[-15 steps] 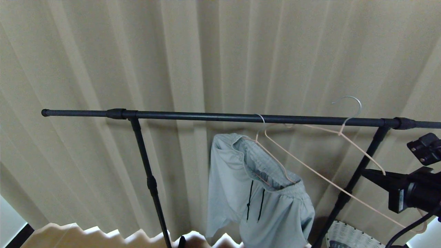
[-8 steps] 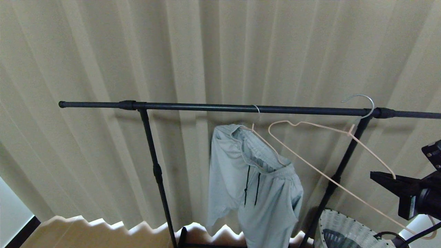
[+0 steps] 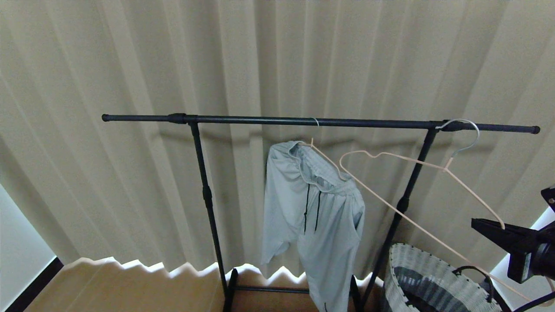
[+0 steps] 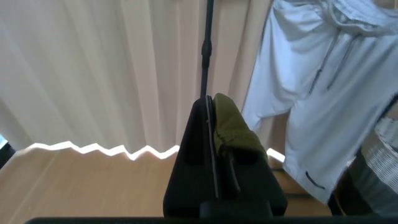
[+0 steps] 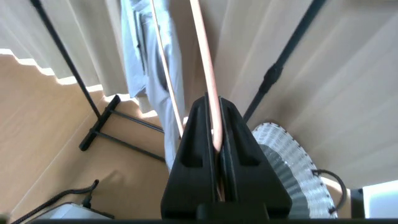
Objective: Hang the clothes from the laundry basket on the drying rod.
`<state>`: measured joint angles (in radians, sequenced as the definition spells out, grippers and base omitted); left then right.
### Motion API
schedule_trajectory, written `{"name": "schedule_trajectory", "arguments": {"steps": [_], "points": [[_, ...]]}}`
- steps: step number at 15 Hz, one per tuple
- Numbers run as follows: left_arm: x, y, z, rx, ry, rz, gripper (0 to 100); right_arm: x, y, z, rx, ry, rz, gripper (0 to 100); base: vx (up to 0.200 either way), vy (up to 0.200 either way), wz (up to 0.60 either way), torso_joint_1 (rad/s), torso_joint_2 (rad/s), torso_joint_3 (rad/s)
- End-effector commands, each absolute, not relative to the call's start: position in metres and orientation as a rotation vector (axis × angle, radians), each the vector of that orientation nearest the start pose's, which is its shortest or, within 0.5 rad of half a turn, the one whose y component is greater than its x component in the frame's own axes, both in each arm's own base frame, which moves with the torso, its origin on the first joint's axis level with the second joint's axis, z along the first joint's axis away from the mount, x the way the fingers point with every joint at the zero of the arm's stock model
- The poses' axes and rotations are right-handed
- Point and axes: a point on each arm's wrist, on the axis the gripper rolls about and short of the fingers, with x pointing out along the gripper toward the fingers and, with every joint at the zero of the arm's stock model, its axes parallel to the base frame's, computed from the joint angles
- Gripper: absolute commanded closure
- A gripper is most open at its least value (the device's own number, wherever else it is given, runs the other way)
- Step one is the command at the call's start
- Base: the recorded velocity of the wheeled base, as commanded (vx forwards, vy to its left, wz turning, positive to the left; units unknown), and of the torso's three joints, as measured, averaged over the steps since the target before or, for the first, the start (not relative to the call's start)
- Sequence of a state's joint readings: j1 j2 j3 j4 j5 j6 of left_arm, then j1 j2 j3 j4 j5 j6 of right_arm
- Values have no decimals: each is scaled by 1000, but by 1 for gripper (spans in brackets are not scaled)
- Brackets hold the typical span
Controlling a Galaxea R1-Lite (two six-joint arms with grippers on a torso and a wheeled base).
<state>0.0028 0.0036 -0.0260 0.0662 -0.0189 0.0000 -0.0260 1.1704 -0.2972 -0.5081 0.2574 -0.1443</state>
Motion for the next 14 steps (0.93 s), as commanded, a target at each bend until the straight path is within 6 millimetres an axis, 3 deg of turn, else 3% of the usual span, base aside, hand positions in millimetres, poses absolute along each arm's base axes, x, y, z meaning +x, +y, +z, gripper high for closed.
{"name": "schedule_trajectory", "arguments": {"steps": [1,14], "points": [[-25,0,76,0,43,-15,100,146,2,157,-92,331,254,100,0,0,0,0,0,0],[-25,-1,76,0,43,-17,100,138,2,160,-98,302,255,100,0,0,0,0,0,0]]}}
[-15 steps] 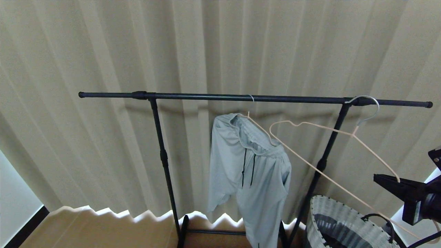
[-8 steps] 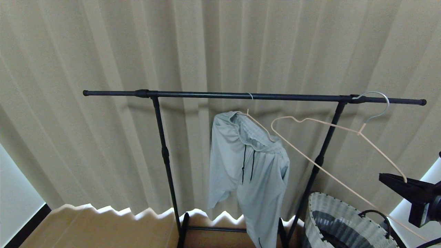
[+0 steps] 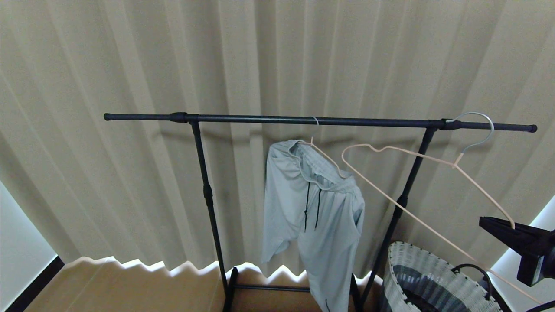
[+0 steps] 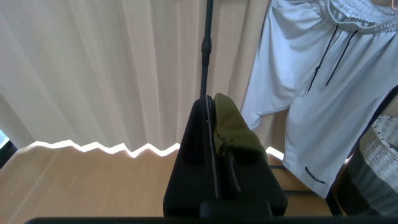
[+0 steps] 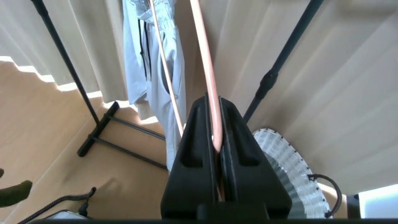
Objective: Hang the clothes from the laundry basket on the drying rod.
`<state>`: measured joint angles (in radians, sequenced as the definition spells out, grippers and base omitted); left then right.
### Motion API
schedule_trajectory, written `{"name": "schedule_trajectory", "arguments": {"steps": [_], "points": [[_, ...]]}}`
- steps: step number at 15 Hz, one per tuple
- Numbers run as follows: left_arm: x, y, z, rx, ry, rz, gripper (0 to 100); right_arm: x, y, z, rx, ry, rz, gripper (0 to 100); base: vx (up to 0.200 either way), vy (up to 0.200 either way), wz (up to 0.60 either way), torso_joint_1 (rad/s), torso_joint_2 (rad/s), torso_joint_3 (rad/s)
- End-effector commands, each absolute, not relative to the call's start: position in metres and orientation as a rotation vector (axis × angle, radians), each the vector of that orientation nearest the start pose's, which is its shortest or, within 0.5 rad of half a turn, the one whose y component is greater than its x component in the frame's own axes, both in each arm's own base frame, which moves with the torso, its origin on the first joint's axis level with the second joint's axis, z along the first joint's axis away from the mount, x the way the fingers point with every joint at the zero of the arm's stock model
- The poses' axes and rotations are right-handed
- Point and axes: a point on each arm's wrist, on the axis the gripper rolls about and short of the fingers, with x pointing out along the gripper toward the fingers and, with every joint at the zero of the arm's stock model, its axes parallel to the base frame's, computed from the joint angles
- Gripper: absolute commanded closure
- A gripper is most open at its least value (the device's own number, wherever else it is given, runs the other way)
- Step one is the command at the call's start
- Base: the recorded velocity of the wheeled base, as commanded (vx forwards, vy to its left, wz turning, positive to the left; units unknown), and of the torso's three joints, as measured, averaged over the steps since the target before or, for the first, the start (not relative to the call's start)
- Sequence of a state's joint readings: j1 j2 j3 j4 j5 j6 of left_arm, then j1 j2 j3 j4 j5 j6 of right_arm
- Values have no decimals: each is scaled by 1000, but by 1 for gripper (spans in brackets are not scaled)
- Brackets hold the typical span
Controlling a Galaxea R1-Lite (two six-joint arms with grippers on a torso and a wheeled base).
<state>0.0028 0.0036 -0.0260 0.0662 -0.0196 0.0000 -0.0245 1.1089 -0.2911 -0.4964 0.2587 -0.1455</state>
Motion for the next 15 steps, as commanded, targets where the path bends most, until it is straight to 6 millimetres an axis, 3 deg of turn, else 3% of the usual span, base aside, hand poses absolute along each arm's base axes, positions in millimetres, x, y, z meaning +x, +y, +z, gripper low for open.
{"name": "schedule_trajectory", "arguments": {"steps": [1,3,9,15], "points": [[-25,0,76,0,43,-15,100,138,2,160,-98,302,255,100,0,0,0,0,0,0],[-25,-1,76,0,43,-17,100,138,2,160,-98,302,255,100,0,0,0,0,0,0],[-25,-1,76,0,43,-17,100,138,2,161,-98,300,255,100,-200,0,0,7,3,0],[-25,-1,76,12,43,-23,100,138,3,161,-96,300,261,100,0,0,0,0,0,0]]}}
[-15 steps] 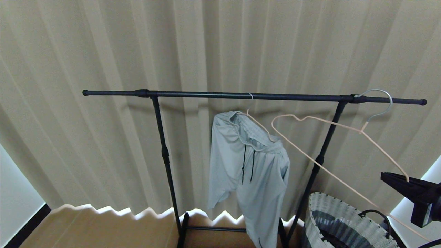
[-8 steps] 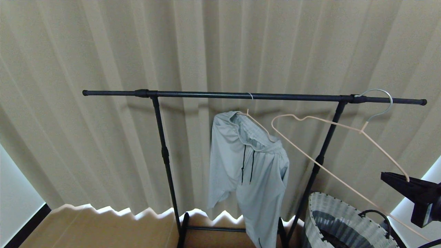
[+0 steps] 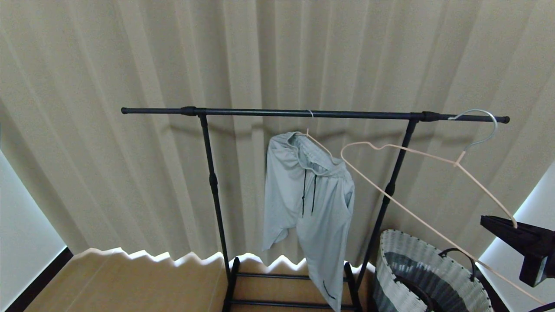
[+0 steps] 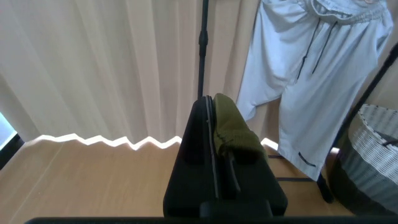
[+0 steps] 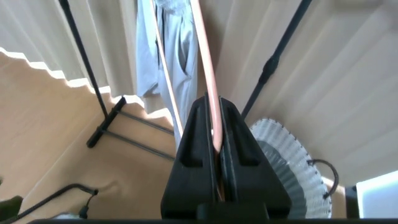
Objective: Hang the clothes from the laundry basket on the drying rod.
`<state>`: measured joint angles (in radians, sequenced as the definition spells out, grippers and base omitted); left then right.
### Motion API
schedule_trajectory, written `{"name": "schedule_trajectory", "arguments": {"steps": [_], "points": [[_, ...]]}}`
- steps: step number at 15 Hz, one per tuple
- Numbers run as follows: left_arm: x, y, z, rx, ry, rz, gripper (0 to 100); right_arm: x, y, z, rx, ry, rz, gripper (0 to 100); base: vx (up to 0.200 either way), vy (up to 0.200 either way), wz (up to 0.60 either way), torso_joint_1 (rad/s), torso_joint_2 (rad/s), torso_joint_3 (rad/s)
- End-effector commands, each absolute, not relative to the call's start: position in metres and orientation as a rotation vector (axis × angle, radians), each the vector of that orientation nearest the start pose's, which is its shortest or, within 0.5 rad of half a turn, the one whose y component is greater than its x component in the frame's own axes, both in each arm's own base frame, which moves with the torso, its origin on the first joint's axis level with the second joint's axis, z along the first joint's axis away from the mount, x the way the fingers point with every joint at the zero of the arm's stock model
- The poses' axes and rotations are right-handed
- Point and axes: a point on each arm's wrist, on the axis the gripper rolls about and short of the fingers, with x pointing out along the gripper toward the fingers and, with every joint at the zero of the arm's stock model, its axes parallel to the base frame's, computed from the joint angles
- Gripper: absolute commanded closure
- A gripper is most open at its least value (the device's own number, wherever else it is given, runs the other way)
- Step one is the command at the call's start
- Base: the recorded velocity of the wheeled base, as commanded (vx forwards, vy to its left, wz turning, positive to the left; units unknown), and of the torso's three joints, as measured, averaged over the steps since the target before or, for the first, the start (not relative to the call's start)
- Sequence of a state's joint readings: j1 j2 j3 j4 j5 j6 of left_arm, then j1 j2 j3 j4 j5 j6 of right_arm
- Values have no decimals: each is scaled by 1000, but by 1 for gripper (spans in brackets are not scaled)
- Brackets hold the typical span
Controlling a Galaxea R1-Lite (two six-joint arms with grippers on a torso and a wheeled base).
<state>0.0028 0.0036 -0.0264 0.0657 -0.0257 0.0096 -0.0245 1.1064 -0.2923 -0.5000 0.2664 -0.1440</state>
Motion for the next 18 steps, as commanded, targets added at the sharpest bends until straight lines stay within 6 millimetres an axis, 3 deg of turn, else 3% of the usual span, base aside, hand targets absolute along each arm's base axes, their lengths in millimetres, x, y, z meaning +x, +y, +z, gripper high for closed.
{"name": "schedule_trajectory", "arguments": {"steps": [1,8,10,12,14,15,16,18], "points": [[-25,-1,76,12,43,-23,100,138,3,160,-95,301,263,100,0,0,0,0,0,0],[-25,-1,76,79,45,-36,100,135,10,163,-95,282,315,100,0,0,0,0,0,0],[-25,-2,79,121,42,-112,100,135,17,162,-76,290,360,100,0,0,0,0,0,0],[-21,-3,103,187,65,-145,100,134,28,161,-45,306,439,100,0,0,0,0,0,0],[-5,-3,150,187,109,-148,100,135,39,161,-19,324,507,100,0,0,0,0,0,0],[1,-3,163,186,119,-149,100,136,41,160,-21,330,519,100,0,0,0,0,0,0],[24,-3,191,181,164,-151,100,139,46,158,-24,348,545,100,0,0,0,0,0,0],[49,-3,215,178,200,-156,100,143,48,156,-25,360,549,100,0,0,0,0,0,0]]}}
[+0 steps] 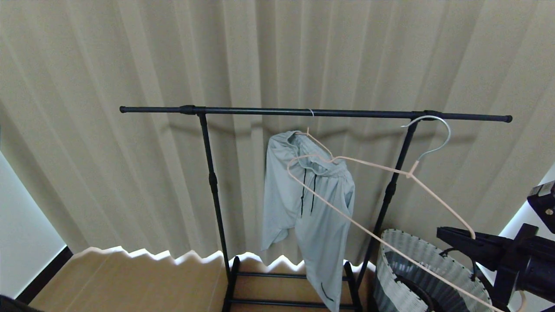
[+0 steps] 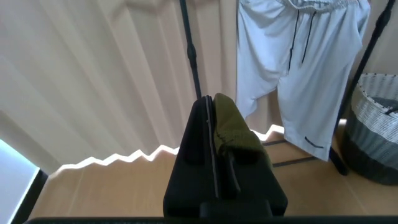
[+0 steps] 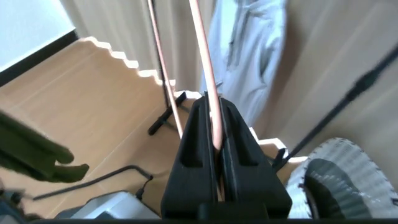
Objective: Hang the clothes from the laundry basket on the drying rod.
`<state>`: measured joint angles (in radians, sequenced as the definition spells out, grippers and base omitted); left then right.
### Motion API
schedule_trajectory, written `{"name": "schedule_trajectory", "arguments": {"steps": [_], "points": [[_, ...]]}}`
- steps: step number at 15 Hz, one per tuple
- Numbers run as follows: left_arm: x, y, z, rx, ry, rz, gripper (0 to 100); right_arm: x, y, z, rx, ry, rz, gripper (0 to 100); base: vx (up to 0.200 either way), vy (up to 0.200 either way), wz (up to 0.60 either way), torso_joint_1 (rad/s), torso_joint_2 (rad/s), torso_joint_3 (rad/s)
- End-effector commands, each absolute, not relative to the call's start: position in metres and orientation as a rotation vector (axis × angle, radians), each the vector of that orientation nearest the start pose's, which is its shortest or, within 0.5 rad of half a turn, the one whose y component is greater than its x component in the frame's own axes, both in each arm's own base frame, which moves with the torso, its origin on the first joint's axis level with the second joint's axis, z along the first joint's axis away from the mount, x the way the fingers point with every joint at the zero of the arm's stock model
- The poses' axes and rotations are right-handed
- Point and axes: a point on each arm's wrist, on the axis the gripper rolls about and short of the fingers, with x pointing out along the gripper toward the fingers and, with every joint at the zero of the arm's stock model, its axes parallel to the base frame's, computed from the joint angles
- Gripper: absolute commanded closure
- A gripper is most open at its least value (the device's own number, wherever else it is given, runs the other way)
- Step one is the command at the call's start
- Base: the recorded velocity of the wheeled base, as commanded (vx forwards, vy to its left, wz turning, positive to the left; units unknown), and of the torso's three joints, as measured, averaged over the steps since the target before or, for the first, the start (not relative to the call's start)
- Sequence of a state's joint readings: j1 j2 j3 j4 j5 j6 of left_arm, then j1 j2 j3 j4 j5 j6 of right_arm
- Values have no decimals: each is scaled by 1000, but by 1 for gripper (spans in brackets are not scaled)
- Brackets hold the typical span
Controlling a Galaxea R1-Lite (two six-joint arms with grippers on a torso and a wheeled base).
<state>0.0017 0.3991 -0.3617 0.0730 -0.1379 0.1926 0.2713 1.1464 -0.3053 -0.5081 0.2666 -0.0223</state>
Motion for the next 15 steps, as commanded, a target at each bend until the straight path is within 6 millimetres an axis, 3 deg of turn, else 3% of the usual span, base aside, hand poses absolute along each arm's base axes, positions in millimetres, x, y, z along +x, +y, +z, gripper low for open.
{"name": "schedule_trajectory", "arguments": {"steps": [1,4,7,11,15], "points": [[71,-3,229,178,229,-164,100,146,49,154,-24,375,550,100,0,0,0,0,0,0],[118,-3,250,174,291,-163,100,153,52,152,-23,398,556,100,0,0,0,0,0,0],[148,-8,251,178,346,-198,100,163,56,151,-19,422,580,100,0,0,0,0,0,0],[195,-33,258,222,397,-180,100,175,68,155,-21,422,625,100,0,0,0,0,0,0],[248,-76,252,219,455,-129,100,186,91,157,42,464,688,100,0,0,0,0,0,0]]}}
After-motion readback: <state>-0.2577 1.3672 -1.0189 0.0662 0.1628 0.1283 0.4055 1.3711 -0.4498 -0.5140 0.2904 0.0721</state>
